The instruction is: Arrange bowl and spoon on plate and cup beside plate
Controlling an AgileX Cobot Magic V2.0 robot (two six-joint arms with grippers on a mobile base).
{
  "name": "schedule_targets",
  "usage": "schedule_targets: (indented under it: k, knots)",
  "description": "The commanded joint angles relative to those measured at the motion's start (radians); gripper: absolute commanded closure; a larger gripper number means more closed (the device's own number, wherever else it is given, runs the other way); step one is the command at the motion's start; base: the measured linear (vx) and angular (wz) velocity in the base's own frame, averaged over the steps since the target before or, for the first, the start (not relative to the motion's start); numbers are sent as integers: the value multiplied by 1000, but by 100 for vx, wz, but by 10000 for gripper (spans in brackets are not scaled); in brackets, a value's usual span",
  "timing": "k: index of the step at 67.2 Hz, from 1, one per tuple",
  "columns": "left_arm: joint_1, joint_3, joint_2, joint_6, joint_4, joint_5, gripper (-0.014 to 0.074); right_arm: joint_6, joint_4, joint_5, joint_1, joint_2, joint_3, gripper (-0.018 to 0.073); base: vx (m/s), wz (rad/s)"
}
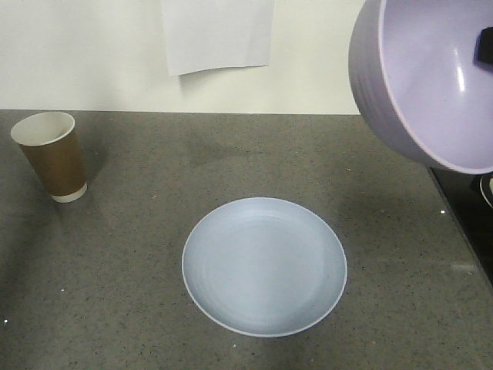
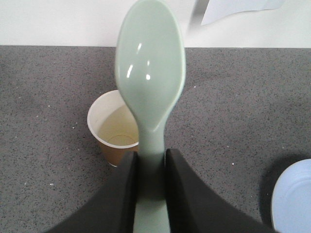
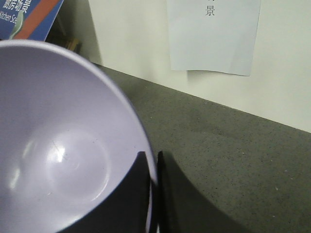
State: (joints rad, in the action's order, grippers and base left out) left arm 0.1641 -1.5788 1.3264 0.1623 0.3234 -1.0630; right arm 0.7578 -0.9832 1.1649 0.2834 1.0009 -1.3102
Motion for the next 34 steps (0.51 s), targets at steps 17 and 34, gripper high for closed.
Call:
schedule_targets:
  k: [17, 34]
  knots:
    - [-2, -26, -27, 0, 28, 52, 603, 5, -60, -40, 3, -8, -32, 565, 0, 0]
    - [-2, -26, -27, 0, 28, 52, 603, 5, -60, -40, 3, -8, -32, 565, 0, 0]
